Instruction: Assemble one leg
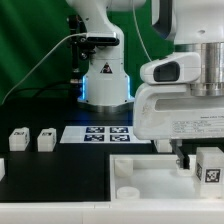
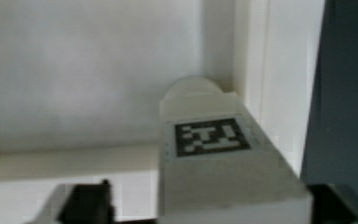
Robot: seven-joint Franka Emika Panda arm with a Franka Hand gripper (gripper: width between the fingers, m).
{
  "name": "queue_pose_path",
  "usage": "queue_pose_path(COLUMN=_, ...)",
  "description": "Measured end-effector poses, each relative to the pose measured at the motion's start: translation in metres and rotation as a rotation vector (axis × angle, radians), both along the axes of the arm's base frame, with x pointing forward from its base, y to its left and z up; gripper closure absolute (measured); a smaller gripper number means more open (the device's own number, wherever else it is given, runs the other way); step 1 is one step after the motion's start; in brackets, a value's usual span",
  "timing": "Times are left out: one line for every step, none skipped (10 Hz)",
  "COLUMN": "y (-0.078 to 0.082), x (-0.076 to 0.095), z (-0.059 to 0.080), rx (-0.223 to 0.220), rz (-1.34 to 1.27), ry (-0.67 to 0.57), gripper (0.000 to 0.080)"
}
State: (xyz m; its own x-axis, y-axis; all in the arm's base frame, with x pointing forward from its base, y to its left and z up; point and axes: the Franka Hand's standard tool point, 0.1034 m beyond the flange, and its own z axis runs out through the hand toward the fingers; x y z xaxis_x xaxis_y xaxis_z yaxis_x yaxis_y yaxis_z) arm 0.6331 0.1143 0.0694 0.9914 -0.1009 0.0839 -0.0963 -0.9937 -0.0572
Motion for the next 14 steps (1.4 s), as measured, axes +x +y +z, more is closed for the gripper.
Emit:
queue_pose_path(y=0.0009, x=-0.0001, z=0.0, rx=0.013, rz=-0.113, ry=0.006, gripper=0.0511)
queue_pose_path(y=0.0008, x=-0.0003, z=-0.0001, rx=0.025, rz=-0.225, ry=0.012, gripper=0.0511)
queue_pose_path(y=0.0003, x=-0.0003, z=-0.0001, rx=0.033, rz=-0.313, ry=0.017, gripper=0.0508)
queue_pose_path(y=-0.0004, x=-0.0003, z=-0.0001, rx=0.042, rz=-0.409, ry=0.022, gripper=0.0508)
queue_pose_path(y=-0.0007, x=-0.0004, z=-0.0002, rx=0.047, rz=-0.466, ry=0.025, gripper=0.0508)
queue_pose_path(y=-0.0013, x=-0.0007, z=-0.0004, rx=0.06, rz=-0.618, ry=0.036, gripper=0.0508)
queue_pose_path(y=-0.0014, x=-0.001, z=-0.0005, rx=0.067, rz=-0.777, ry=0.05, gripper=0.0508)
queue_pose_path(y=-0.0018, x=-0.001, z=-0.0006, rx=0.076, rz=-0.855, ry=0.057, gripper=0.0507)
queue_pose_path(y=-0.0009, x=-0.0019, z=-0.0008, rx=0.101, rz=-1.047, ry=0.076, gripper=0.0507)
queue_pose_path(y=-0.0005, x=-0.0023, z=-0.0011, rx=0.127, rz=-1.202, ry=0.096, gripper=0.0506)
queue_pose_path(y=0.0008, x=-0.0029, z=-0.0015, rx=0.156, rz=-1.341, ry=0.118, gripper=0.0506)
queue_pose_path(y=0.0019, x=-0.0028, z=-0.0019, rx=0.188, rz=-1.49, ry=0.137, gripper=0.0506)
queue_pose_path(y=0.0025, x=-0.0026, z=-0.002, rx=0.226, rz=-1.669, ry=0.156, gripper=0.0506)
queue_pose_path(y=0.0022, x=-0.0028, z=-0.002, rx=0.244, rz=-1.777, ry=0.164, gripper=0.0506)
